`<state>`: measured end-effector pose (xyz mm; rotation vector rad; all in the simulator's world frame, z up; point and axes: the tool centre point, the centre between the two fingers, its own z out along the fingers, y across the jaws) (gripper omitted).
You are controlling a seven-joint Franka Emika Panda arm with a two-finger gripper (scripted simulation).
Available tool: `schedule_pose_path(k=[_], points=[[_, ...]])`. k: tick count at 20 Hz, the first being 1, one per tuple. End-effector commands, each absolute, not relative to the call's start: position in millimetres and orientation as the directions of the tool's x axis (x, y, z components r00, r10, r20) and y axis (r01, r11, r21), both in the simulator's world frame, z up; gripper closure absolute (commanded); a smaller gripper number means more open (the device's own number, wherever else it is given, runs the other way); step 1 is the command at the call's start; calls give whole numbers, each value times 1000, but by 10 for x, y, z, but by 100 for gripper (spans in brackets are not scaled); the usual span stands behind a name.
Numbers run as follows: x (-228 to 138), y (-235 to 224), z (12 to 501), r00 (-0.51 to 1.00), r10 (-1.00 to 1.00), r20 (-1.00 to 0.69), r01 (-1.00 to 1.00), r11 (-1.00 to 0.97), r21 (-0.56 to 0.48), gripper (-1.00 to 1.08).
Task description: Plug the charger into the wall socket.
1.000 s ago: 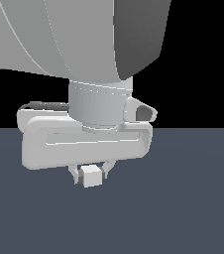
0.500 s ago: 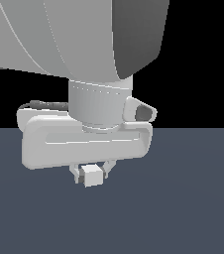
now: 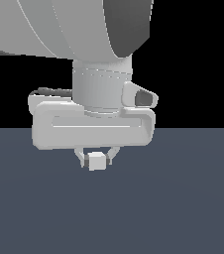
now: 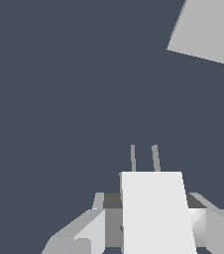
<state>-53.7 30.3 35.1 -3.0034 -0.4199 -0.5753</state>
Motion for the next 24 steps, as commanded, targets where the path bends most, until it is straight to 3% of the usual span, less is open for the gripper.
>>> schedule_pose_path(k=[1, 13, 24], points=[[-483, 273, 448, 904, 210, 372, 227, -974, -4, 108], [-274, 67, 863, 928, 1, 373, 3, -1000, -5, 108], [-217, -33, 998, 926, -75, 369, -81, -997, -1, 108]])
